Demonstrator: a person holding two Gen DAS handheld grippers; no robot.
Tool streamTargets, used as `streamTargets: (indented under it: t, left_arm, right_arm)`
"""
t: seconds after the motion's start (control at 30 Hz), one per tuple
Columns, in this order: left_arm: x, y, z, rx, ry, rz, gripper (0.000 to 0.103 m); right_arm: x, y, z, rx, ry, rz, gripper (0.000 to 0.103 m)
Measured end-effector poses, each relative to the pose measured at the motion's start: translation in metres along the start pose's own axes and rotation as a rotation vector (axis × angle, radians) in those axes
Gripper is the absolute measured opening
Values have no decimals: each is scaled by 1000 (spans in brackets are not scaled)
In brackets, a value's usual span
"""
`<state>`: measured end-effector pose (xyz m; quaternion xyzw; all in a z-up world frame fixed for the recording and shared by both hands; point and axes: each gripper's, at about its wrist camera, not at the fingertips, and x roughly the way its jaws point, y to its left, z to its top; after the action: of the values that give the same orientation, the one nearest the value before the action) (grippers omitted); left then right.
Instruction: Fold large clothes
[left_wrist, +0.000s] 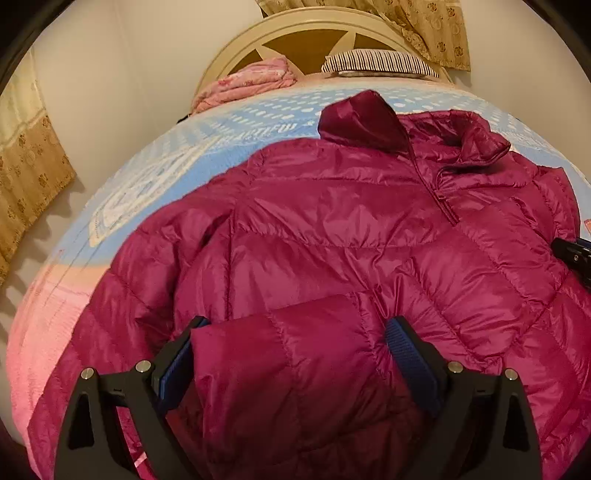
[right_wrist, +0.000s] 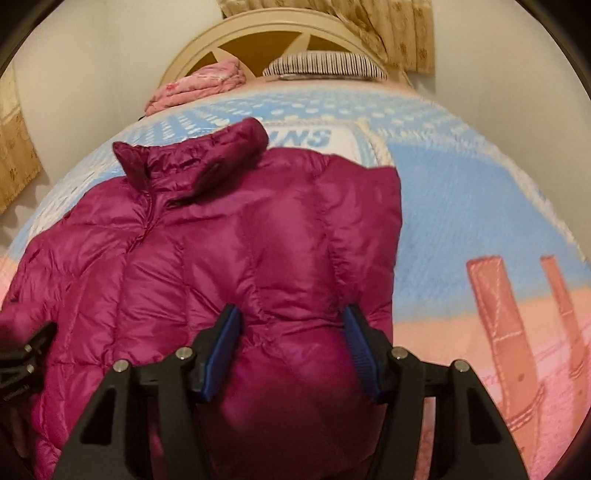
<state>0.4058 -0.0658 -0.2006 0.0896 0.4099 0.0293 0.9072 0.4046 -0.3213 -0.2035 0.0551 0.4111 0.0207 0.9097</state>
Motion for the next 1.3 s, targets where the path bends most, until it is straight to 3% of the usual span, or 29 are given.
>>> streamTargets:
  t: [0.4,0.47,0.53,0.6,0.83,1.3]
  left_arm:
    - [12,5,-5,-52,31,-43,102]
    - [12,6,-6,-56,32,-48,102]
    - [12,7,-5,-60,32,-50,102]
    - [13,7,-5,-60,33,-51,102]
    - [12,8,-5,-66,33,-54,102]
    - [12,7,-6,-63,35,-45,102]
  right_arm:
    - [-8,14,5,-56,28,-81,63]
    - [-27,19,8,-31,1,-47,66]
    - [-51,30,7,-30,-42,-4,79]
    - [-64,50,0,-88,-71,20,79]
    - [-30,70,-32,-100,12,45,79]
    - [-14,74,-43,-140,27,-3,81]
